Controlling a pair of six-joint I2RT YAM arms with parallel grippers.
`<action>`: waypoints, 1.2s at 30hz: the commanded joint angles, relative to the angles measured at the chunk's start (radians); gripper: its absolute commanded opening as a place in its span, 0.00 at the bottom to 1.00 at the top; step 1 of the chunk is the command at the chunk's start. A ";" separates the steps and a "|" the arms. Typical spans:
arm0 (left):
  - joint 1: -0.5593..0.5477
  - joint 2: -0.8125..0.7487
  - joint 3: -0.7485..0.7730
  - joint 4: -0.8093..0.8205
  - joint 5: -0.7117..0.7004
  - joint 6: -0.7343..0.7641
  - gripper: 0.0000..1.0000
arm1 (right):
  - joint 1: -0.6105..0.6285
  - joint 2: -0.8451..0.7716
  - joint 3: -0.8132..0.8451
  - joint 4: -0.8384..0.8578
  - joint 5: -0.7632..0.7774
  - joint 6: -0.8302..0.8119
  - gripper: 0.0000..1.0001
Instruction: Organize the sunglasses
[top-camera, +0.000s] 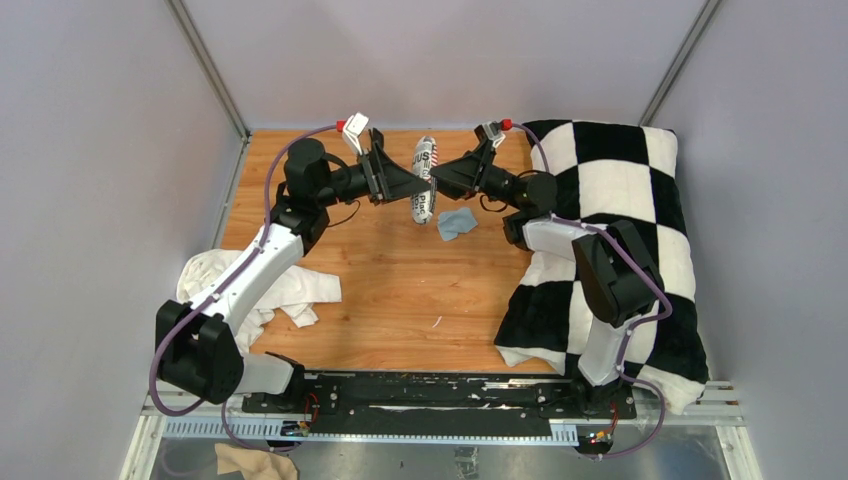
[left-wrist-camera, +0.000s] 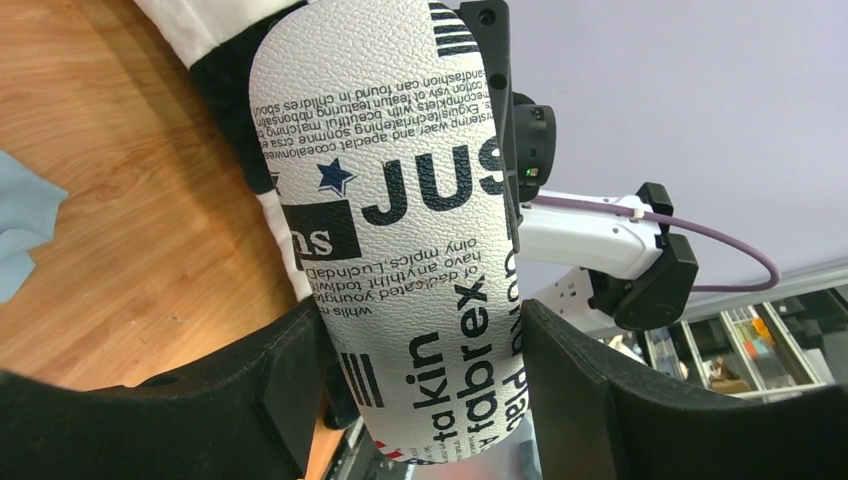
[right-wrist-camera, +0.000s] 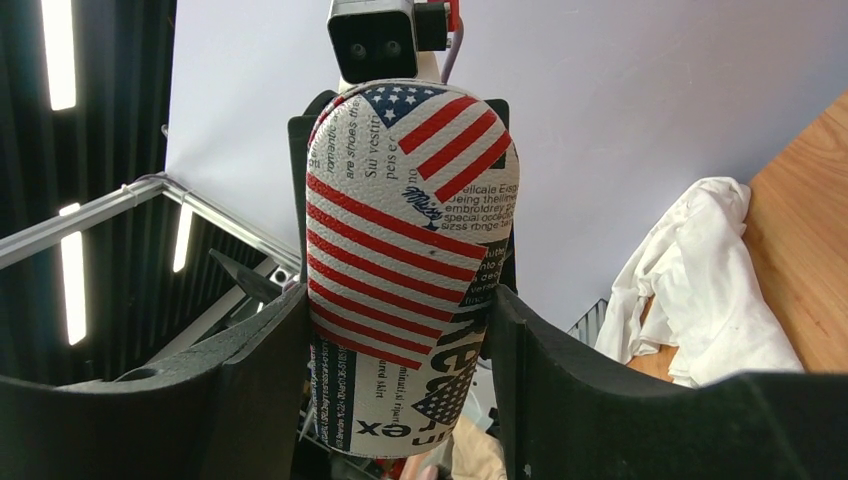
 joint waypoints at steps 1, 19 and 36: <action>0.005 -0.032 -0.009 0.048 0.020 -0.016 0.00 | 0.025 0.019 0.019 0.062 -0.001 -0.002 0.38; 0.011 -0.021 -0.039 0.048 -0.016 -0.038 0.81 | 0.024 0.020 0.003 0.054 0.022 -0.022 0.00; 0.011 -0.010 -0.046 0.048 -0.034 -0.037 0.29 | 0.024 0.026 -0.016 0.051 0.021 -0.028 0.00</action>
